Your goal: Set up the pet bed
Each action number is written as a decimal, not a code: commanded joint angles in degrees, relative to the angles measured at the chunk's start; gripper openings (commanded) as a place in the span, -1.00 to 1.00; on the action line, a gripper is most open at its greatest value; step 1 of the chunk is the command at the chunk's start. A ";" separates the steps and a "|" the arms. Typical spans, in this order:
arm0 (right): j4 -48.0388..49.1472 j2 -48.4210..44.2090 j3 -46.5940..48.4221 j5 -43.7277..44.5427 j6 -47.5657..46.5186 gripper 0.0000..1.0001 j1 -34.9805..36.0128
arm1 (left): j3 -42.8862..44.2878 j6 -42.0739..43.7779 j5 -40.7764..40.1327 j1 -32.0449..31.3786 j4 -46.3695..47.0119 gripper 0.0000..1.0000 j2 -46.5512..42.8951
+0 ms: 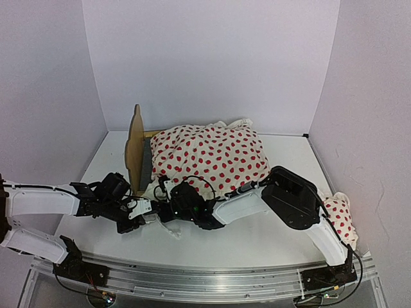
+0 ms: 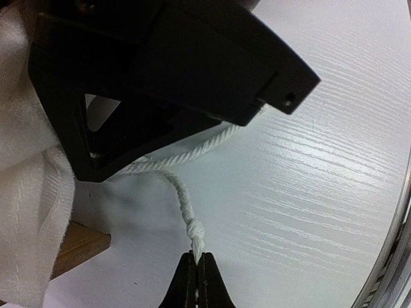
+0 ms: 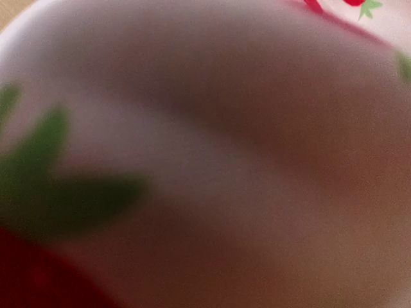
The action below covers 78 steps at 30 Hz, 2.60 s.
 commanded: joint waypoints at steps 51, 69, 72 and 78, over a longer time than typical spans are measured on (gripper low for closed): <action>1.49 -17.31 -15.14 -16.34 2.89 -0.66 -0.79 | -0.01 11.78 9.90 0.61 30.30 -1.00 16.05; -3.04 -25.62 -26.49 -13.20 5.14 -0.27 -3.52 | -2.07 15.19 10.06 0.61 36.49 -1.00 18.85; -3.96 -23.70 -24.78 -11.57 5.39 -0.56 -3.55 | -2.18 15.29 9.66 0.59 37.30 -1.00 19.00; -5.18 -17.00 -20.20 -11.25 5.76 -0.74 -3.62 | -2.83 15.64 8.14 0.61 41.17 -1.00 19.33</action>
